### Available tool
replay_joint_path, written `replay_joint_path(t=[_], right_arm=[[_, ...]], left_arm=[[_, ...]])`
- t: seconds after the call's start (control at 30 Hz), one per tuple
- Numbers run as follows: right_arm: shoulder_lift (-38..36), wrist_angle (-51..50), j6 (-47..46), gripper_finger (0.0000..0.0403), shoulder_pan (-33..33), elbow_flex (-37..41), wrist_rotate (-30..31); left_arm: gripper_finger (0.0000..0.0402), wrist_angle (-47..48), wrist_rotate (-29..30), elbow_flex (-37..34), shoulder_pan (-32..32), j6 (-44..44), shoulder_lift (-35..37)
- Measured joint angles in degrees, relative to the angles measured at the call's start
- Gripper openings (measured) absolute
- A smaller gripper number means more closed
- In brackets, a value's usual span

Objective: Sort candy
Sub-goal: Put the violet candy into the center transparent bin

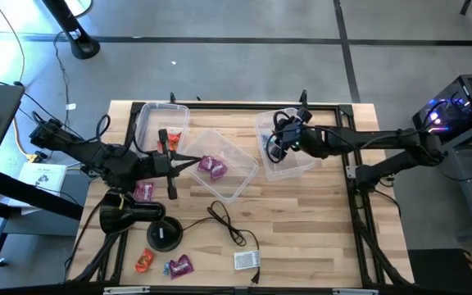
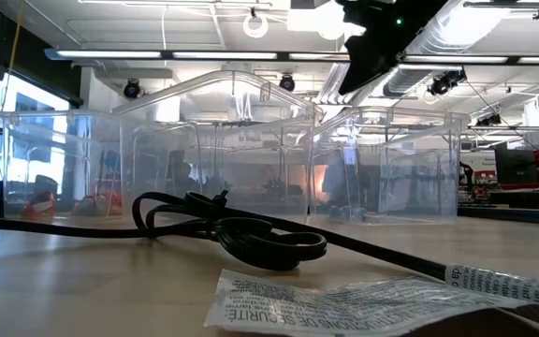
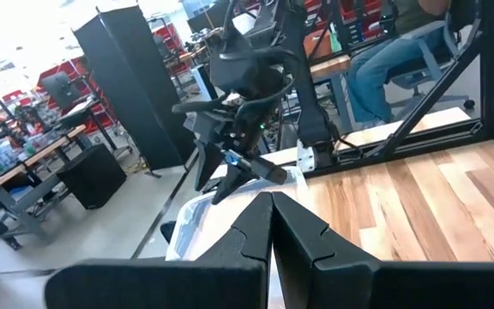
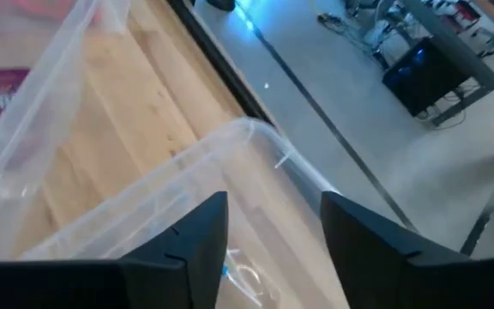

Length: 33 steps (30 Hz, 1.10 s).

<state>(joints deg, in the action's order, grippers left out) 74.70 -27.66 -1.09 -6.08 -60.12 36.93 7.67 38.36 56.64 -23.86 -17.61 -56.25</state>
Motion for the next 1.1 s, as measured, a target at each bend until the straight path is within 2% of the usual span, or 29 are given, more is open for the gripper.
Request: replay_joint_path(t=[0.13,0.27,0.4,0.53,0.63,0.7,0.87,0.97,1.1], right_arm=[[0.0,-1.6,0.1,0.0192,0.0,0.0,-2.5],[0.0,-1.6,0.8,0.0193,0.0,0.0,-3.4],[0.0,-1.6,1.6,0.0193,0.0,0.0,-3.4],[0.0,-1.7,2.6,0.0193,0.0,0.0,-3.4],[0.0,-1.7,2.6,0.0193,0.0,0.0,-3.4],[0.0,-1.7,2.6,0.0193,0.0,0.0,-4.2],[0.3,2.5,2.6,0.0193,-0.8,0.0,-15.4],[2.0,8.3,3.1,0.0193,-1.1,0.0,-21.9],[5.7,15.6,4.8,0.0193,-1.1,0.0,-25.3]], left_arm=[[0.0,-3.6,1.0,0.0,0.0,0.2,0.0],[0.0007,-8.7,6.8,1.5,0.0,1.8,0.0],[0.0043,-2.8,11.6,8.5,0.4,0.1,-0.6],[0.0097,10.0,14.0,15.2,3.2,3.5,-2.6],[0.0138,21.2,11.9,18.2,6.1,11.3,-3.9],[0.0163,27.9,8.1,18.9,8.0,17.1,-4.7],[0.0205,39.1,-1.9,18.9,11.7,26.9,-7.2],[0.0217,40.9,-2.2,18.9,12.7,29.1,-8.4],[0.0219,46.9,-1.1,18.9,15.0,35.2,-9.6]])
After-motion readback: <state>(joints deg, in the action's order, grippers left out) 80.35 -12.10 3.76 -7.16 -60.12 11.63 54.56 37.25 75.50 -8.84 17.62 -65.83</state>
